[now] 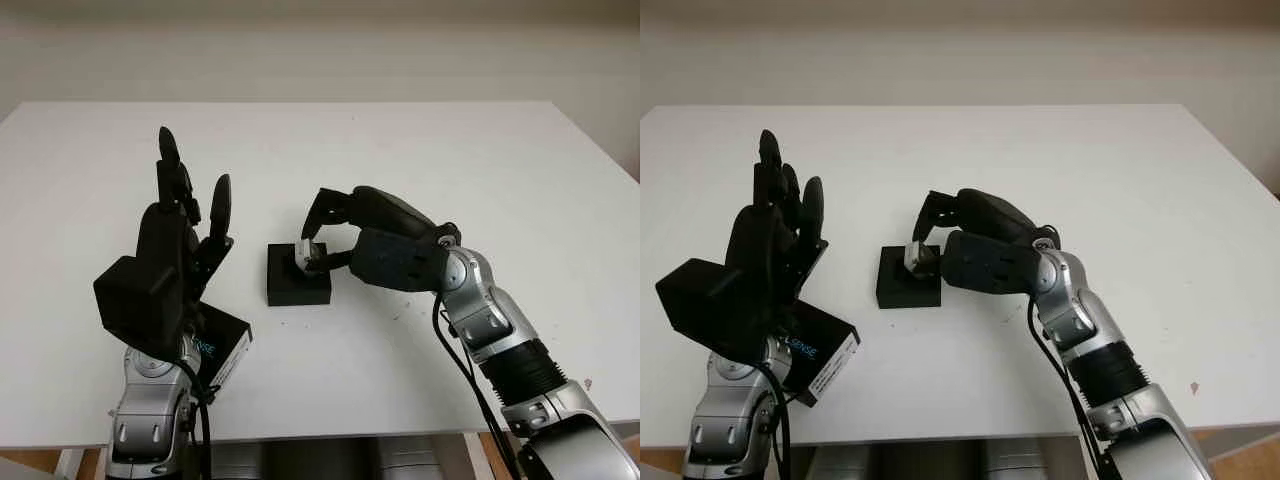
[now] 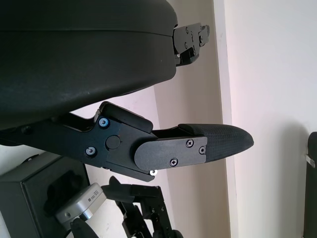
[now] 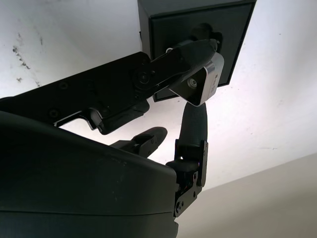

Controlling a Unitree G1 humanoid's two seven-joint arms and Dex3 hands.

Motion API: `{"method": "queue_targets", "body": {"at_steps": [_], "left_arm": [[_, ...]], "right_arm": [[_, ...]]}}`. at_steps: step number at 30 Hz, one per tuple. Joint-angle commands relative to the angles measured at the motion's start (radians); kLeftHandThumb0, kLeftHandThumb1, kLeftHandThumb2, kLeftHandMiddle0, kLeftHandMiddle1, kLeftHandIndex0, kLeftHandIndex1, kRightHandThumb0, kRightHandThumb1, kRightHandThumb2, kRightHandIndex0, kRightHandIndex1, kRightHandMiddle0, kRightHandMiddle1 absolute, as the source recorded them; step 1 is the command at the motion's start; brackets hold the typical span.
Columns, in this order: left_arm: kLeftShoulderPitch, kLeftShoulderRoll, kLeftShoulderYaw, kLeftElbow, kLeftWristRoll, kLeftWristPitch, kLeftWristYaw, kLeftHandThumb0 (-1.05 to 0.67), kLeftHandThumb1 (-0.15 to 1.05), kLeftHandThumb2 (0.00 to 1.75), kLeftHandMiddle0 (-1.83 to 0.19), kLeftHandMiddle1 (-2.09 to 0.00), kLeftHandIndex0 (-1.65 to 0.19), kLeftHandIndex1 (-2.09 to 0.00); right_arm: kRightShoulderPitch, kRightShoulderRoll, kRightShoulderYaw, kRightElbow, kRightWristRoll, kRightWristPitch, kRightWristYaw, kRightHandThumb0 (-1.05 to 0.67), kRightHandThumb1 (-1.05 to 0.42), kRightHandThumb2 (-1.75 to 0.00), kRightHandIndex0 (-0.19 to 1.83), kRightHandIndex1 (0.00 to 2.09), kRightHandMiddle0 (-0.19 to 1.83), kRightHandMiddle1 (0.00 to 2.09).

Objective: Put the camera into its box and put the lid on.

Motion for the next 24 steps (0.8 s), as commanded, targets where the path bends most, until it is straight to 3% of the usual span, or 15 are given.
{"method": "queue_targets", "body": {"at_steps": [1, 3, 4, 6, 8, 13, 24], "left_arm": [[-0.01, -0.006, 0.0, -0.002, -0.001, -0.006, 0.003, -0.76, 1.05, 0.52, 0.19, 0.0, 0.19, 0.0], [-0.01, -0.004, 0.0, 0.001, -0.001, -0.012, 0.004, -0.76, 1.05, 0.52, 0.19, 0.0, 0.19, 0.0], [-0.01, -0.004, 0.0, 0.003, -0.001, -0.015, 0.005, -0.76, 1.05, 0.52, 0.19, 0.0, 0.19, 0.0], [-0.01, -0.005, 0.0, 0.003, -0.004, -0.016, 0.004, -0.76, 1.05, 0.51, 0.19, 0.0, 0.19, 0.0], [-0.008, -0.003, -0.002, -0.002, -0.003, -0.008, 0.003, -0.75, 1.05, 0.51, 0.19, 0.0, 0.19, 0.0], [-0.009, -0.004, -0.004, 0.003, 0.002, -0.016, 0.009, -0.76, 1.05, 0.51, 0.19, 0.0, 0.19, 0.0], [0.001, -0.007, -0.007, -0.009, -0.005, -0.007, 0.007, -0.74, 1.05, 0.51, 0.19, 0.0, 0.19, 0.0]], "right_arm": [[-0.006, -0.021, 0.013, 0.003, -0.02, -0.013, -0.004, -0.51, -0.99, -0.05, 0.49, 0.07, 0.35, 1.58], [-0.003, -0.035, 0.024, -0.008, -0.044, -0.028, -0.006, -0.59, -0.96, -0.05, 0.4, 0.03, 0.27, 1.2], [-0.003, -0.045, 0.032, -0.013, -0.06, -0.039, -0.004, -0.64, -0.95, -0.05, 0.32, 0.02, 0.24, 0.86], [-0.003, -0.064, 0.047, -0.024, -0.086, -0.065, -0.003, -0.71, -0.95, -0.05, 0.12, 0.01, 0.15, 0.41], [-0.001, -0.075, 0.053, -0.035, -0.097, -0.08, 0.003, -0.73, -0.95, -0.05, -0.01, 0.0, 0.08, 0.23], [0.005, -0.087, 0.052, -0.059, -0.092, -0.102, 0.019, -0.76, -0.92, -0.05, -0.18, 0.0, -0.05, 0.09], [0.019, -0.076, 0.029, -0.064, -0.079, -0.133, -0.034, -0.77, -0.93, -0.06, -0.19, 0.0, -0.06, 0.07]]}}
